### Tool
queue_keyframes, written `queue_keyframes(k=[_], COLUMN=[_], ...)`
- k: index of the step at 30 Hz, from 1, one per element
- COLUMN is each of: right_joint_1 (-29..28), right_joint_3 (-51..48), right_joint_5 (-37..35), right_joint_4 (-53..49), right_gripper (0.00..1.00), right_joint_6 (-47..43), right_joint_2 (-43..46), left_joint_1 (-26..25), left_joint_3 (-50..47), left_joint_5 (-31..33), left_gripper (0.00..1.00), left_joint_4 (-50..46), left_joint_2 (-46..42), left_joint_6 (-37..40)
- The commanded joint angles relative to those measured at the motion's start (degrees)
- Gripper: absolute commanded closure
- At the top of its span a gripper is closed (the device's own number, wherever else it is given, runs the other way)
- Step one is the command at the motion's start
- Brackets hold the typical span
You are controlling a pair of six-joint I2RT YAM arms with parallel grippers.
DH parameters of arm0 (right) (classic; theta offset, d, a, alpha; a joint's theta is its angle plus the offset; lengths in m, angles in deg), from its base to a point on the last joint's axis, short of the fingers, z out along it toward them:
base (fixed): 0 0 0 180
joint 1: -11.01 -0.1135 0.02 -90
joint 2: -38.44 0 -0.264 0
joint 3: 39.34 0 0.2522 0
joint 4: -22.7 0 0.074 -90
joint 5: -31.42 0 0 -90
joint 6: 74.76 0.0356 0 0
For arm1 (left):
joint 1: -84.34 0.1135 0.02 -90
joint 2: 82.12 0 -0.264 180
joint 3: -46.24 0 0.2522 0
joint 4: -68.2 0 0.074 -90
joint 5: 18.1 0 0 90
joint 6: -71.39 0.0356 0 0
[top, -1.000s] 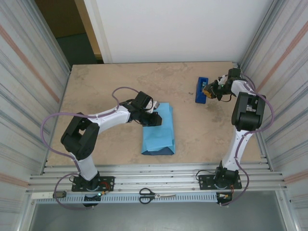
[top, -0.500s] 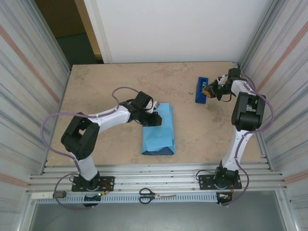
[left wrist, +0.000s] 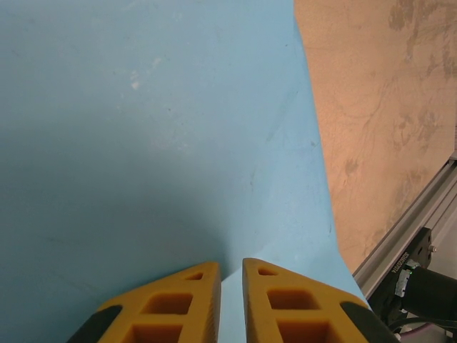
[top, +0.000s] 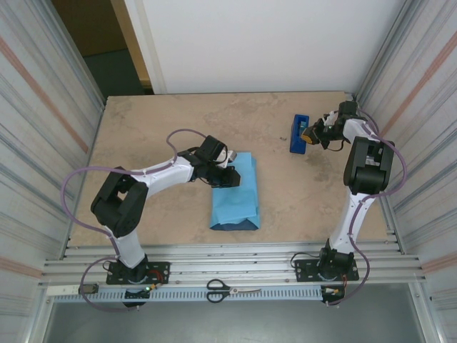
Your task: Wrap the gift box in paper
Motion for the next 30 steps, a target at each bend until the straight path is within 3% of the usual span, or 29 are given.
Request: queue_keyframes(k=[1, 7, 19, 30], right_joint_1=[0.44, 0.25, -0.18, -0.46], right_joint_3=[2.34, 3.77, 3.79, -10.49], right_joint_5=[1.79, 2.78, 3.8, 2.49], right_joint_4=[-1.83, -2.65, -6.23, -2.47], right_gripper=[0.95, 1.0, 1.0, 1.0], right_joint_6=[-0.68, 0.72, 1.32, 2.68], right_joint_2=[1.26, 3.38, 5.96, 14.65], left_joint_1=[-1.87, -1.88, -1.93, -1.99], left_joint_3=[-2.84, -2.98, -3.6, -3.28], left_joint_5=[1.5, 1.37, 1.55, 1.29], left_gripper=[0.84, 0.85, 0.85, 0.85], left_joint_4=[-6.24, -6.09, -5.98, -5.99], left_joint_2=[5.49, 5.9, 5.63, 5.59], left_joint_6=[2.02, 2.11, 2.15, 2.36])
